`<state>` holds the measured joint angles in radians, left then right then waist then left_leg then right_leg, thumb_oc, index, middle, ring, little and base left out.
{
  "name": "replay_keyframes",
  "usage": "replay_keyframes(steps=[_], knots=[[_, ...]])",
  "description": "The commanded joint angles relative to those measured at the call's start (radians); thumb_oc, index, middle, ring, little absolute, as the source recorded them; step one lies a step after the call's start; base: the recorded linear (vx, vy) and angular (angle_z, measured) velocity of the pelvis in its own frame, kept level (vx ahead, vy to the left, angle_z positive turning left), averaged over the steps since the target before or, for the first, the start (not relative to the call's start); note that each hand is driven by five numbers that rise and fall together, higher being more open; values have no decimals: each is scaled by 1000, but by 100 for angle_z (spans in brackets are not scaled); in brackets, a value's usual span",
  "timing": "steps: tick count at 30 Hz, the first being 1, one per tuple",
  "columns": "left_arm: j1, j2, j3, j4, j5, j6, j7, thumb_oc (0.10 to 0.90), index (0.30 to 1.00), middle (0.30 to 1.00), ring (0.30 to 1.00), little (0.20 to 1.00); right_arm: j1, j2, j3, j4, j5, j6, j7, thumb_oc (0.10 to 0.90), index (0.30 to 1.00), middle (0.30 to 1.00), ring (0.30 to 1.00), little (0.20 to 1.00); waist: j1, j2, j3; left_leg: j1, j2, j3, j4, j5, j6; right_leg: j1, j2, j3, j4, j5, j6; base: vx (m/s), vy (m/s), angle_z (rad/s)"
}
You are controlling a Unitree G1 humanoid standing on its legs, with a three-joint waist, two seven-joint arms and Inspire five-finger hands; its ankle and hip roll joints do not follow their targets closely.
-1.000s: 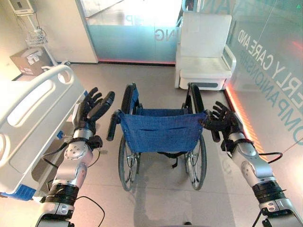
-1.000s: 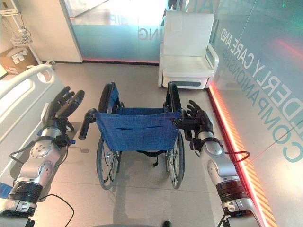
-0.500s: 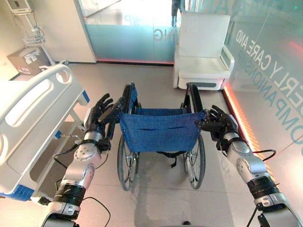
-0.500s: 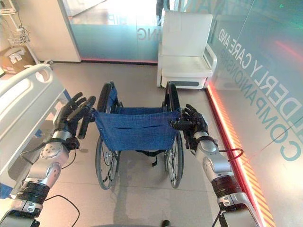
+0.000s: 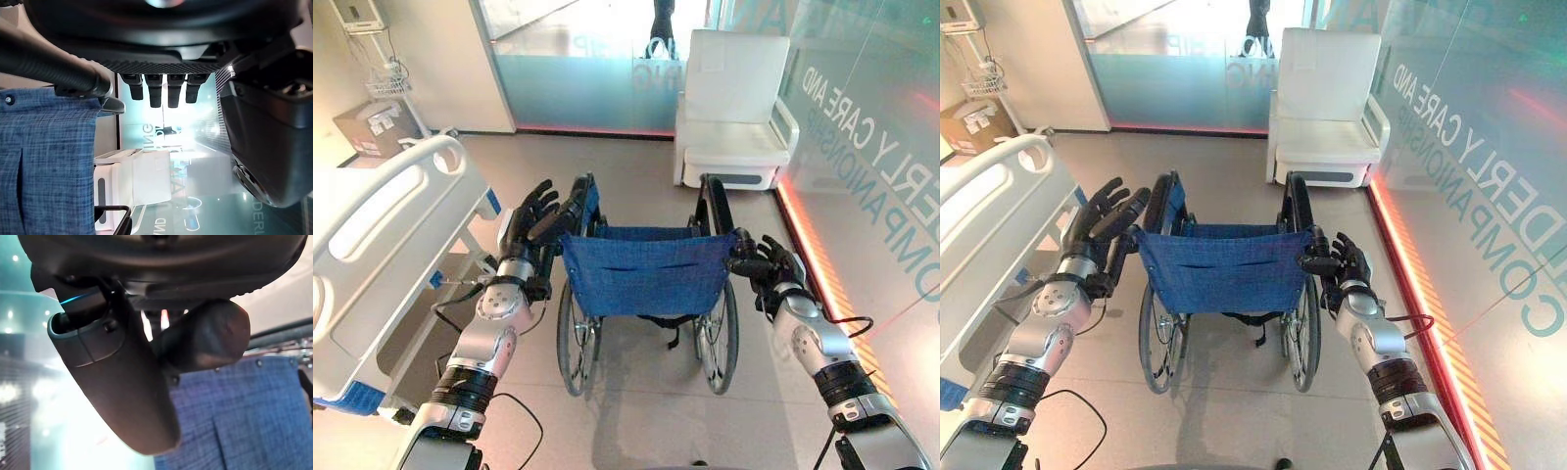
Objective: Push the wheelchair next to the bed
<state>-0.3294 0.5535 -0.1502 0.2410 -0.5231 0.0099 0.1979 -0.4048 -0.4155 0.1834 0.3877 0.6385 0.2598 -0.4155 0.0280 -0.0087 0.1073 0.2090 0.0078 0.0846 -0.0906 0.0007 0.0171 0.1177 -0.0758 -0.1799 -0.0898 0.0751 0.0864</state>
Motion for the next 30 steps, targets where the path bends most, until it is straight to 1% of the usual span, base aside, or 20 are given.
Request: replay_keyframes(steps=[1, 2, 3, 5, 10, 15, 19, 20, 21, 22, 24, 25, 30], knots=[[-205, 18, -17, 15, 32, -76, 2, 800, 900, 900, 900, 900, -180, 1, 18, 8, 22, -45, -35, 800, 900, 900, 900, 900, 16, -13, -78, -37, -45, 17, 3, -19, -11, 61, 33, -11, 3, -43, -19, 0, 0, 0], [-205, 18, -17, 15, 32, -76, 2, 800, 900, 900, 900, 900, -180, 1, 18, 8, 22, -45, -35, 800, 900, 900, 900, 900, 16, -13, -78, -37, -45, 17, 3, -19, -11, 61, 33, -11, 3, -43, -19, 0, 0, 0], [-203, 21, -15, 13, 35, -76, -3, 800, 900, 900, 900, 900, -178, -2, 22, 8, 34, -25, -15, 800, 900, 900, 900, 900, 17, -14, -78, -37, -46, 15, 3, -19, -10, 62, 32, -12, 3, -43, -19, 0, 0, 0], [-201, 25, -12, 3, 35, -72, -1, 800, 900, 900, 900, 900, -176, -9, 22, 2, 35, -13, 0, 800, 900, 900, 900, 900, 17, -15, -77, -38, -47, 14, 3, -18, -10, 62, 32, -12, 3, -42, -19, 0, 0, 0], [-201, 29, -10, -5, 37, -64, 4, 800, 900, 900, 900, 900, -168, -22, 28, -10, 34, 1, 48, 800, 900, 900, 900, 900, 15, -18, -76, -38, -49, 12, 3, -18, -10, 62, 31, -13, 3, -42, -18, 0, 0, 0], [-191, 36, 1, -11, 45, -57, 8, 800, 900, 900, 900, 900, -154, -44, 40, -43, 32, 50, 137, 800, 900, 900, 900, 900, 11, -22, -75, -39, -50, 14, 3, -17, -10, 60, 32, -11, 3, -41, -16, 0, 0, 0], [-185, 42, 9, -18, 48, -49, 11, 800, 900, 900, 900, 900, -144, -59, 43, -70, 33, 73, 180, 800, 900, 900, 900, 900, 7, -25, -75, -40, -50, 16, 3, -16, -10, 58, 32, -10, 3, -40, -15, 0, 0, 0], [-180, 47, 14, -19, 49, -48, 11, 800, 900, 900, 900, 900, -136, -68, 44, -88, 33, 82, 210, 800, 900, 900, 900, 900, 5, -26, -73, -41, -50, 16, 3, -15, -10, 59, 32, -9, 3, -39, -15, 0, 0, 0], [-178, 49, 17, -20, 50, -47, 12, 800, 900, 900, 900, 900, -130, -74, 45, -101, 31, 89, 224, 712, 768, 768, 768, 768, 3, -27, -73, -40, -50, 17, 3, -15, -10, 58, 32, -7, 3, -39, -14, 0, 0, 0], [-176, 51, 19, -19, 50, -48, 13, 800, 900, 900, 900, 900, -125, -78, 46, -108, 32, 92, 237, 712, 768, 768, 768, 768, 1, -28, -72, -40, -50, 18, 3, -15, -10, 58, 32, -7, 3, -39, -14, 0, 0, 0], [-170, 53, 23, -20, 55, -47, 20, 800, 900, 900, 900, 900, -115, -86, 51, -133, 35, 104, 269, 416, 324, 324, 324, 324, -2, -30, -72, -41, -49, 20, 3, -14, -11, 57, 33, -6, 3, -39, -14, 0, 0, 0], [-169, 54, 25, -19, 56, -45, 21, 800, 900, 900, 900, 900, -113, -90, 50, -139, 32, 106, 285, 400, 300, 300, 300, 300, -3, -30, -72, -40, -49, 20, 3, -14, -11, 57, 33, -6, 3, -39, -14, 0, 0, 0], [-165, 58, 31, -15, 64, -37, 36, 800, 900, 900, 900, 900, -103, -98, 60, -178, 30, 114, 338, 400, 300, 300, 300, 300, -8, -32, -68, -39, -48, 24, 3, -12, -12, 58, 33, -6, 3, -37, -13, 0, 0, 0]])
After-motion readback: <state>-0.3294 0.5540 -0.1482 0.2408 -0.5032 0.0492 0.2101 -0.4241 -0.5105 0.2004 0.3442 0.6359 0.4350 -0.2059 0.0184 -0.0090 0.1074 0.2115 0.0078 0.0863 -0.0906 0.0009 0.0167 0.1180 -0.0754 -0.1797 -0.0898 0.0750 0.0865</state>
